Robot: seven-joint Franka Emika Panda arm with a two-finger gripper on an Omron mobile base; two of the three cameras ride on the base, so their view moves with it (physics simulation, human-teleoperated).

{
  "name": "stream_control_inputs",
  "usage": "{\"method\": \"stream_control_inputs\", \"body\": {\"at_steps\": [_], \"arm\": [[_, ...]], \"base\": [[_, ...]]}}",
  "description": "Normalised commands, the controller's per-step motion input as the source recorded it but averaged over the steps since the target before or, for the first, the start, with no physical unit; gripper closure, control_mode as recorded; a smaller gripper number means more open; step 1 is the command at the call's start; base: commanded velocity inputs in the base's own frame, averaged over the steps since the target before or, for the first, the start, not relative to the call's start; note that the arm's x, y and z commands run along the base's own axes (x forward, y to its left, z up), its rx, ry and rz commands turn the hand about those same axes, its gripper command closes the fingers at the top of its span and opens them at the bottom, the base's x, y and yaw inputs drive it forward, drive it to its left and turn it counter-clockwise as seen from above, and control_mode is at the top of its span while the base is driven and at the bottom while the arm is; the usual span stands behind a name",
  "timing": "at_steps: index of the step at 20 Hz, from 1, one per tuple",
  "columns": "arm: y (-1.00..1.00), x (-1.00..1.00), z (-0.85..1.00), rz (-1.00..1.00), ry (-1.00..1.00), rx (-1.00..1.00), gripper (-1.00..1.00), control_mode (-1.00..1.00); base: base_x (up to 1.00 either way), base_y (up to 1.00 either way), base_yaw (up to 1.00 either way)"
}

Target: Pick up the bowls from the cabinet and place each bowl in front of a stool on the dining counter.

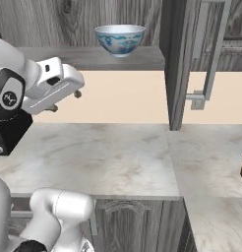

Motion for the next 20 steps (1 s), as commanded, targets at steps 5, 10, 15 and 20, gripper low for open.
{"method": "stream_control_inputs", "body": {"at_steps": [5, 10, 15, 20], "arm": [[0.00, 0.53, 0.68, 0.11, 0.00, -0.14, -1.00, -1.00], [0.04, 0.75, 0.42, 0.02, -0.03, -0.13, -1.00, -1.00], [0.14, 0.60, -0.05, 0.07, -0.11, -0.07, -1.00, -1.00], [0.03, 0.18, -0.03, 0.09, -0.05, -0.31, -1.00, -1.00]], "base": [[0.00, 0.00, 0.00], [0.00, 0.00, 0.00], [0.00, 0.00, 0.00], [0.00, 0.00, 0.00]]}}
